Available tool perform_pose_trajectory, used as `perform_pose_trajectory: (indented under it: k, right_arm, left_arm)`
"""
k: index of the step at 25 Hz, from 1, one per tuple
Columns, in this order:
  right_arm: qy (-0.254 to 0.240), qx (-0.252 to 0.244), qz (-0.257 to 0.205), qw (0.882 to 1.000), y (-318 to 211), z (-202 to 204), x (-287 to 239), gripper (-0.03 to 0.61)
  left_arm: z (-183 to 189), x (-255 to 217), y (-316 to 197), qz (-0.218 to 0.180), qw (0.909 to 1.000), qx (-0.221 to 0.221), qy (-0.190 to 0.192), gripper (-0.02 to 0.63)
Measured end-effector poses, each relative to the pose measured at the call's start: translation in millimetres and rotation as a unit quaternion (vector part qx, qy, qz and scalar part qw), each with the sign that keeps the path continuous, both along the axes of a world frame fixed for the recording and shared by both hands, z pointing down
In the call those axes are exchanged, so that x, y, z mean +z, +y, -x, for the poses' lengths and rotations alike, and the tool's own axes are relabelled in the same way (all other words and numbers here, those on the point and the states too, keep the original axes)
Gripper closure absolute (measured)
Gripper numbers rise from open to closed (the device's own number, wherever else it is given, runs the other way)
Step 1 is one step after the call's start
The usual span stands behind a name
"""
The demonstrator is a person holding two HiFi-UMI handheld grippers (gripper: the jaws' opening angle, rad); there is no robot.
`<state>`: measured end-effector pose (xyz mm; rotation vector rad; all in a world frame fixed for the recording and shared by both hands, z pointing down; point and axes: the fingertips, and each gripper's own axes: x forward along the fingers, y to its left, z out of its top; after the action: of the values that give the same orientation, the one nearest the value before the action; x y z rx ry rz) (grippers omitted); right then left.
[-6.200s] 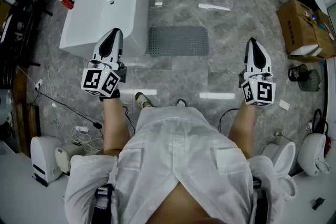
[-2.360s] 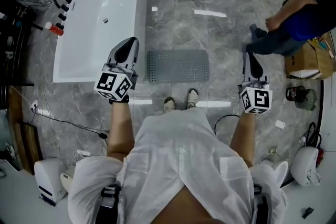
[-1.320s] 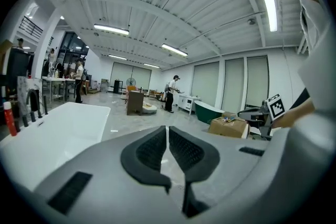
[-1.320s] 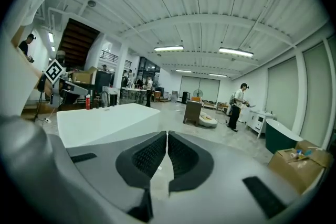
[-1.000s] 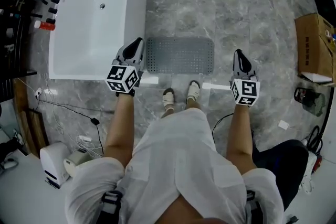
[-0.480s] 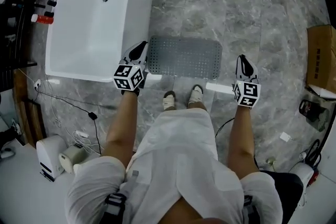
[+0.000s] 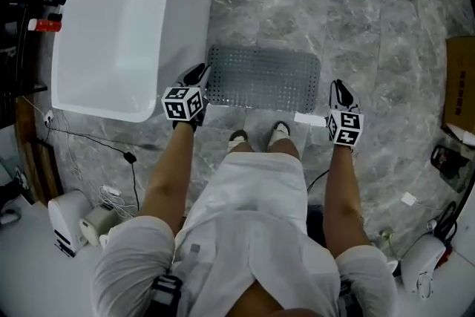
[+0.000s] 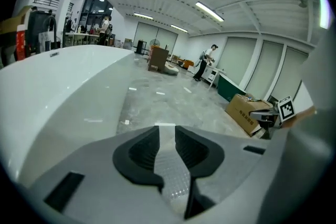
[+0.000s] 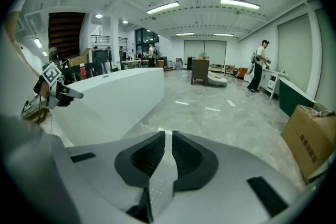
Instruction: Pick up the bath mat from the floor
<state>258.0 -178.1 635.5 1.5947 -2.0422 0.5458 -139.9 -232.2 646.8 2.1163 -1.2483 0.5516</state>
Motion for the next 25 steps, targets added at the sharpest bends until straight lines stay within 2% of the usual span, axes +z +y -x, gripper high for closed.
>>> perform_pose_trajectory:
  k: [3,7,12,16,20,25]
  right_arm:
    - [-0.005,0.005,0.032,0.999,-2,-4,45,0.471]
    - [-0.008,0.012,0.084,0.996,2,-10,105,0.443]
    - [-0.004,0.019,0.124,0.992,1,-23,174,0.4]
    - [-0.01,0.032,0.139,0.99,-5,-27,230,0.373]
    - [-0.044,0.068,0.15,0.985,-5,-30,288,0.325]
    - [-0.044,0.06,0.144,0.987,-7,-27,347,0.311]
  left_arm:
    - [3,45,-3,0.032,0.9994,0.004,-0.01,0.492]
    - [6,100,-3,0.073,0.997,0.015,-0.023,0.466]
    - [1,166,-7,0.098,0.9937,0.041,-0.037,0.422]
    - [7,228,-15,0.118,0.9916,0.032,-0.042,0.387]
    - [13,289,-12,0.14,0.9881,0.027,-0.059,0.348]
    - [10,359,-14,0.149,0.986,0.029,-0.069,0.321]
